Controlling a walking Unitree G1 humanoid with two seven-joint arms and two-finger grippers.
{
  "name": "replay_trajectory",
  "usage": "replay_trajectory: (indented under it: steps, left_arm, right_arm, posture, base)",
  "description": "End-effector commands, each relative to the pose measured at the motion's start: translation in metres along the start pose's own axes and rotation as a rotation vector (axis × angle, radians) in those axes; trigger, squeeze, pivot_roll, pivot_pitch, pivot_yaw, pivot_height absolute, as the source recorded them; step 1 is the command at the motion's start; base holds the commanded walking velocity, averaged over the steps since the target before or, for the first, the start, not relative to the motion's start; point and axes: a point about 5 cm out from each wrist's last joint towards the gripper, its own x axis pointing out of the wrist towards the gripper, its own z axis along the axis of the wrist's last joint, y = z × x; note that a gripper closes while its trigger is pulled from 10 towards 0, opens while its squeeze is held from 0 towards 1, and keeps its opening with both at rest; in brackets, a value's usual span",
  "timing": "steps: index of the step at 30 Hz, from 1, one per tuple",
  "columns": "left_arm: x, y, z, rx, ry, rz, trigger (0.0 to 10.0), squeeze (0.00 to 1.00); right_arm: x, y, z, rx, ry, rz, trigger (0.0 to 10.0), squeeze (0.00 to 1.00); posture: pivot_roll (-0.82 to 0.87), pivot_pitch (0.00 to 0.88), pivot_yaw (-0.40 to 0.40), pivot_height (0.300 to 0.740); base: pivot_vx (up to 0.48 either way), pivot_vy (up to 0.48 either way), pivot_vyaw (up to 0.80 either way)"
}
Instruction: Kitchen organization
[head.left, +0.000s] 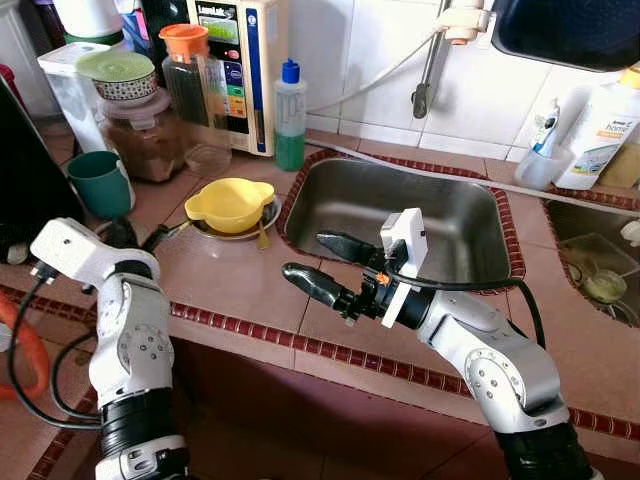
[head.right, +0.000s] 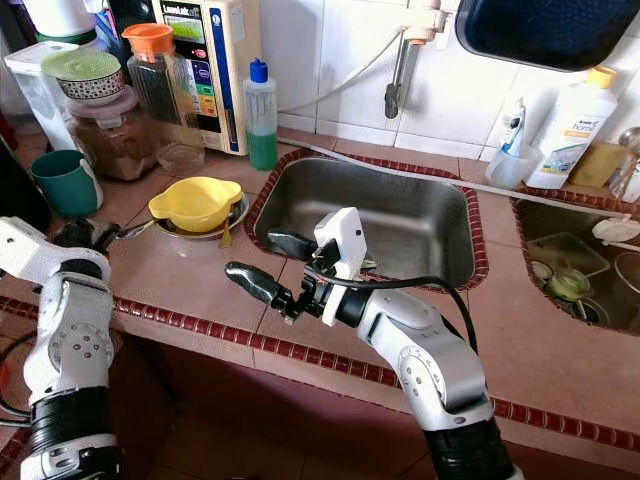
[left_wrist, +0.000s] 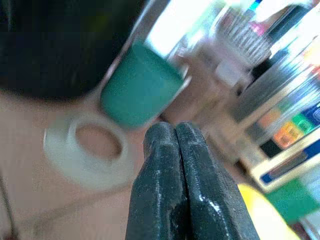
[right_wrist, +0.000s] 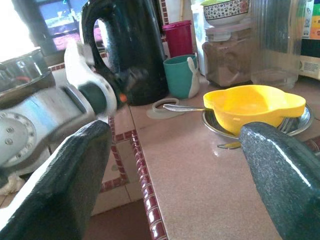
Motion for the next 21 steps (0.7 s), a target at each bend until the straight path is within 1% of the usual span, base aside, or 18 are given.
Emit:
replay_trajectory:
  steps: [1, 4, 9, 14, 15, 16, 21]
  left_arm:
    - [-0.001, -0.011, 0.008, 0.018, -0.04, -0.032, 0.0, 0.0]
    - [-0.001, -0.017, 0.011, 0.042, -0.06, -0.067, 0.0, 0.0]
    - [-0.001, -0.018, 0.012, 0.035, -0.061, -0.065, 0.0, 0.0]
    - [0.0, -0.021, 0.018, 0.067, -0.097, -0.091, 0.0, 0.0]
    - [0.0, -0.025, 0.022, 0.086, -0.118, -0.111, 0.0, 0.0]
    - [0.0, -0.034, 0.03, 0.134, -0.171, -0.167, 0.0, 0.0]
    - [-0.002, -0.05, 0.039, 0.192, -0.234, -0.258, 0.0, 0.0]
  right_arm:
    - [-0.002, -0.005, 0.003, -0.009, -0.008, -0.023, 10.0, 0.0]
    - [-0.001, -0.005, 0.003, -0.009, -0.009, -0.022, 10.0, 0.0]
    - [0.0, -0.005, 0.002, -0.01, -0.01, -0.023, 10.0, 0.0]
    - [0.0, -0.005, 0.002, -0.01, -0.011, -0.025, 10.0, 0.0]
    - [0.0, -0.005, 0.002, -0.009, -0.011, -0.025, 10.0, 0.0]
    - [0.0, -0.005, 0.001, -0.008, -0.012, -0.025, 10.0, 0.0]
    - [0.002, -0.005, 0.002, -0.01, -0.016, -0.025, 10.0, 0.0]
  posture:
    - [0.04, 0.007, 0.014, 0.74]
    - [0.04, 0.007, 0.014, 0.74]
    - [0.04, 0.009, 0.017, 0.74]
    - [0.04, 0.008, 0.017, 0.74]
    - [0.04, 0.009, 0.017, 0.74]
    - [0.04, 0.009, 0.015, 0.74]
    - [0.05, 0.009, 0.012, 0.74]
  base:
    - [0.0, 0.0, 0.0]
    - [0.0, 0.0, 0.0]
    - [0.0, 0.0, 0.0]
    - [0.0, 0.0, 0.0]
    - [0.0, 0.0, 0.0]
    - [0.0, 0.0, 0.0]
    - [0.0, 0.0, 0.0]
